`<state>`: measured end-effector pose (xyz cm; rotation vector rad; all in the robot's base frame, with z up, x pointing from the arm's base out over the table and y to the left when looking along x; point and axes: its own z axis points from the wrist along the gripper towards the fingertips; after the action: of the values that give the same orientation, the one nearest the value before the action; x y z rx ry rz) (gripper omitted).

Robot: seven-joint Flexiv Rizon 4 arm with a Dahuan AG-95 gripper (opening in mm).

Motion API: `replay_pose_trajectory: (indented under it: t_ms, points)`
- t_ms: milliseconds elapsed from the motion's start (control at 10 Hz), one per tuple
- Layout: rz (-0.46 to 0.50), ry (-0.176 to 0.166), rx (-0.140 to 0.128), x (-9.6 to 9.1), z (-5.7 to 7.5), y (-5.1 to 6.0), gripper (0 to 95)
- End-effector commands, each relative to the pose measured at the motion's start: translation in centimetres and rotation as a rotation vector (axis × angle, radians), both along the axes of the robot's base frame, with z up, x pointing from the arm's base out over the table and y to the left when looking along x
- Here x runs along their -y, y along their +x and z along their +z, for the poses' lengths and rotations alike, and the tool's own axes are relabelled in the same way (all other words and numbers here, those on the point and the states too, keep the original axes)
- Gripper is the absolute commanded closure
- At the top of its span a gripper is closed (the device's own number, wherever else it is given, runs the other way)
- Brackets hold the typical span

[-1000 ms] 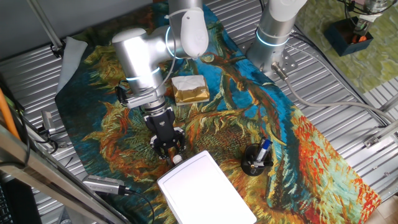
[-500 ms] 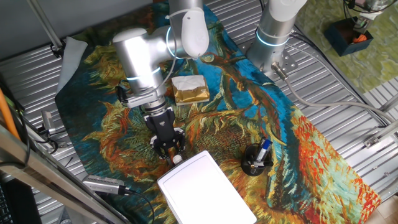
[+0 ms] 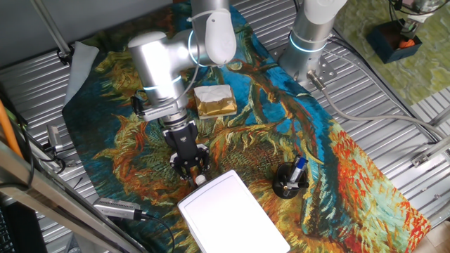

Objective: Grasp the handle and close the drawer

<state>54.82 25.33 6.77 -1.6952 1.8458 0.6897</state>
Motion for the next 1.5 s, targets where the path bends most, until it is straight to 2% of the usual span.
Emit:
replay_pose_trajectory:
  t_ms: [100,1500]
  points:
    - [-0.002,0.004,0.002,-0.03,-0.01,-0.01,95.0]
    - [-0.026,0.017,0.004,-0.99,0.18,0.45,95.0]
